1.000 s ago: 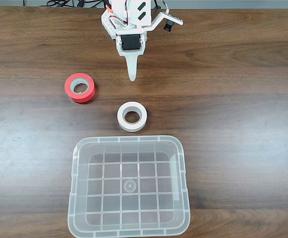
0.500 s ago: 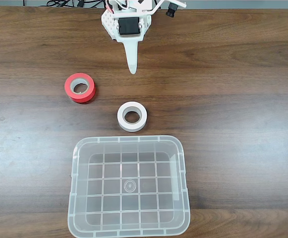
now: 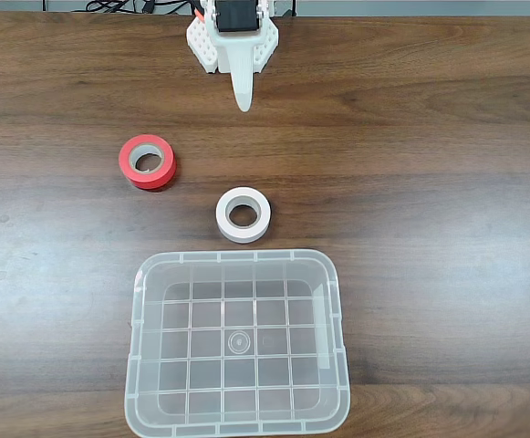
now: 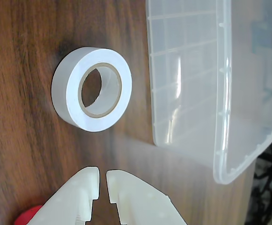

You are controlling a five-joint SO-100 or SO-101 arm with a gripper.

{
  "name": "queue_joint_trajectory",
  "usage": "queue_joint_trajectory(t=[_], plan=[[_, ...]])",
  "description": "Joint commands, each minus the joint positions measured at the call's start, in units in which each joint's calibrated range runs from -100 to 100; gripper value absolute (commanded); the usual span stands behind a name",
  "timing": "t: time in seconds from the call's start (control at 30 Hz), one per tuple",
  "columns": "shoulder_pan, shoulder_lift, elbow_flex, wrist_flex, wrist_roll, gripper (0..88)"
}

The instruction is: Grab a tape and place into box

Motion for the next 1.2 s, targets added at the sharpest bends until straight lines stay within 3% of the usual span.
queue_joint_trajectory(t=[0.0,0.37,0.53,0.87,1.17], plan=[[-0.11,14.41,-15.83,0.32,-0.29,1.3],[0.11,40.71,-28.44,1.18,0.08,1.3],[0.18,46.51,-28.62,-1.73,4.99,1.4],[5.52,58.17,-27.83,-10.21,8.57,2.0],[5.67,65.57,-28.62,-11.07,10.94,20.6]])
